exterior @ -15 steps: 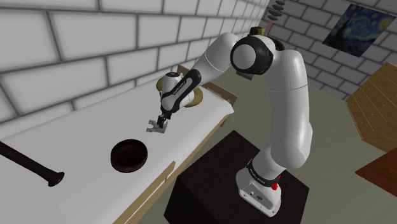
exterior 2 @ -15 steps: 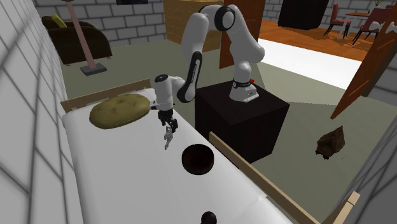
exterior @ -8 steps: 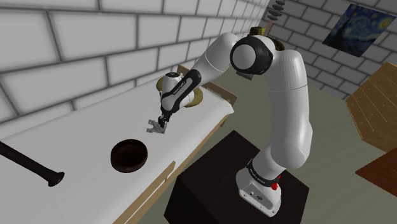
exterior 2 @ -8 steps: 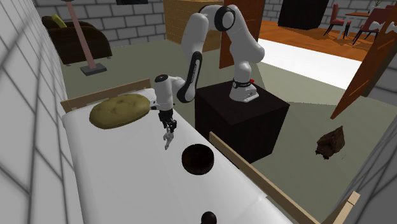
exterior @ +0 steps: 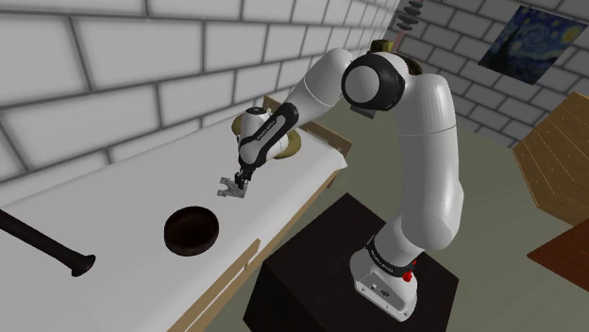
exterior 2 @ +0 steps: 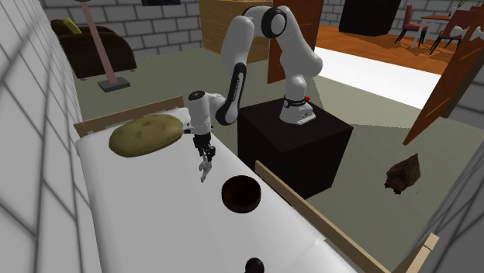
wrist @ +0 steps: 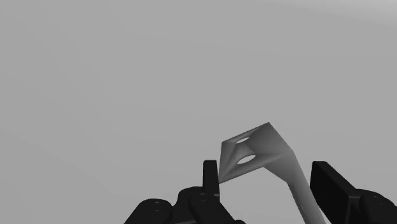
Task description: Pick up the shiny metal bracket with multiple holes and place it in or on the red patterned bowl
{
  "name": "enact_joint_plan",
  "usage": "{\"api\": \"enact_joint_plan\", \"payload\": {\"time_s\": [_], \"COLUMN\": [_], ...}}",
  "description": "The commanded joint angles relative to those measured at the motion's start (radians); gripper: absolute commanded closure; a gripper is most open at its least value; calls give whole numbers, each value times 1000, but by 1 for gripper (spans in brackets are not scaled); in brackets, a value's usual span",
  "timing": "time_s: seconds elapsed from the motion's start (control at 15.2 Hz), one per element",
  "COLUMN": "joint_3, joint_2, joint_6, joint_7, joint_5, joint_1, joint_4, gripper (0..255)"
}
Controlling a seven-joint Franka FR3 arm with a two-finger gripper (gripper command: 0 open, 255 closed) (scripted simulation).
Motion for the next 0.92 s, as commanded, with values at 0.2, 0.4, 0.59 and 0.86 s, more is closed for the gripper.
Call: {"api": "enact_joint_plan", "payload": {"time_s": [0.2,0.4,0.59,0.86], "joint_3": [3,4,6,8], "joint_2": [-50,-88,-124,-172], "joint_6": [-33,-60,-88,-127], "joint_7": [-1,-2,-3,-5], "joint_5": [2,3,5,7], "joint_1": [-1,-2,-3,-4], "joint_4": [-17,-28,-37,-45], "gripper": [255,255,255,255]}}
